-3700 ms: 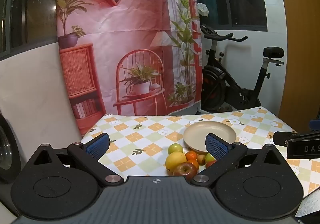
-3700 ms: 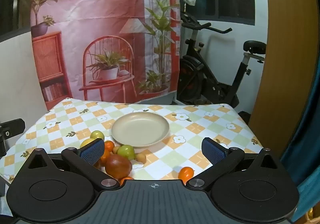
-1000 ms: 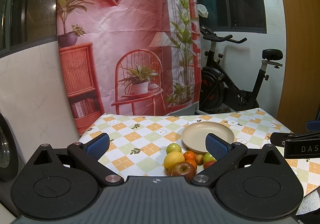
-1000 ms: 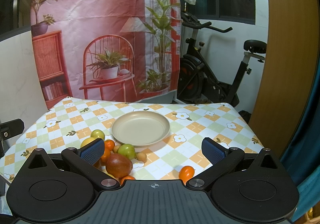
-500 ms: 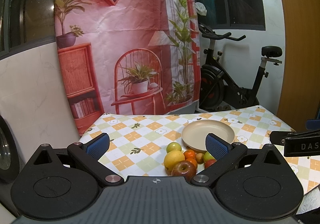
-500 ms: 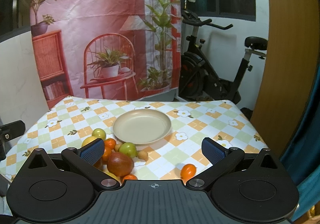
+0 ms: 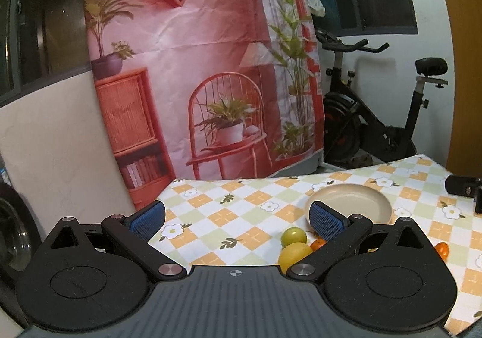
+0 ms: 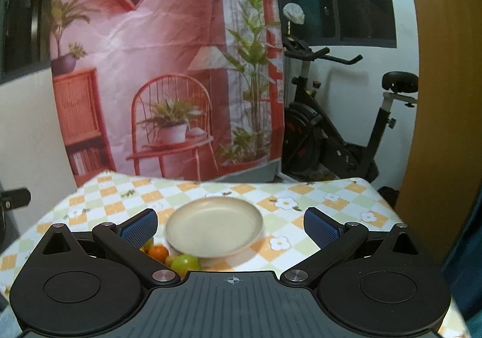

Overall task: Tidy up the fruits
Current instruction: 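Move the left tool down toward the red apple in the fruit pile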

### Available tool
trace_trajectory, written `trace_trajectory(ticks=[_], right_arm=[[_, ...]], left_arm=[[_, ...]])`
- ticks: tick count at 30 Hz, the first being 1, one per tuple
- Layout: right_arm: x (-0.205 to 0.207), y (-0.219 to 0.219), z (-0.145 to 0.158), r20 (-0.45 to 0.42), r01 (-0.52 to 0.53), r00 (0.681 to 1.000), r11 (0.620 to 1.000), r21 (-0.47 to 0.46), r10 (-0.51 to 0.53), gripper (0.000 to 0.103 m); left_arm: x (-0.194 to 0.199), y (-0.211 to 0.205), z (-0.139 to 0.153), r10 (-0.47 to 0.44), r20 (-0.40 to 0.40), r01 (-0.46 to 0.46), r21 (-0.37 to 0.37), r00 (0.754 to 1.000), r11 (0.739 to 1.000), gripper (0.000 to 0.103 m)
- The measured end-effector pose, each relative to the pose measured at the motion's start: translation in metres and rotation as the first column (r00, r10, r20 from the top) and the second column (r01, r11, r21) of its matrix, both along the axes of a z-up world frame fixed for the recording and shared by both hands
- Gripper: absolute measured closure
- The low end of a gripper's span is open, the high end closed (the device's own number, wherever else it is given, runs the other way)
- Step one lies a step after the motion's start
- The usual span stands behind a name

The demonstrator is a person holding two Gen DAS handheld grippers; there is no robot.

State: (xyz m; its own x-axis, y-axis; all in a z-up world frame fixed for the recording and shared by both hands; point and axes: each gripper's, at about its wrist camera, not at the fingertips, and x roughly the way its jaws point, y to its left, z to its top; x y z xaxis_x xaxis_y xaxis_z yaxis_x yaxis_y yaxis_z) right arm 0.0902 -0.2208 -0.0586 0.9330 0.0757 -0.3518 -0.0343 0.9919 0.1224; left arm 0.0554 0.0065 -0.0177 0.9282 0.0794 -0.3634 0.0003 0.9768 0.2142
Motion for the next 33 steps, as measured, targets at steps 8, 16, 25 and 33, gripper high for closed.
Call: trace_trajectory(ticks=[8, 16, 25, 33], right_arm=[[0.025, -0.012, -0.034, 0.067, -0.012, 0.998, 0.996, 0.090, 0.006, 0.000], [0.053, 0.011, -0.046, 0.014, -0.094, 0.996, 0.995, 0.019, 0.094, 0.000], [0.071, 0.050, -0.055, -0.034, -0.224, 0.975, 0.972, -0.072, 0.222, 0.000], [0.074, 0.082, -0.070, -0.130, -0.304, 0.950, 0.938, -0.168, 0.285, 0.000]], left_arm=[[0.021, 0.007, -0.022, -0.011, -0.019, 0.011, -0.017, 1.000, 1.000, 0.003], [0.052, 0.025, -0.036, -0.009, -0.048, 0.005, -0.100, 0.999, 0.995, 0.009], [0.086, 0.053, -0.060, -0.071, -0.175, 0.032, -0.216, 0.982, 0.976, 0.011], [0.097, 0.056, -0.080, -0.062, -0.249, 0.009, -0.211, 0.966, 0.977, 0.011]])
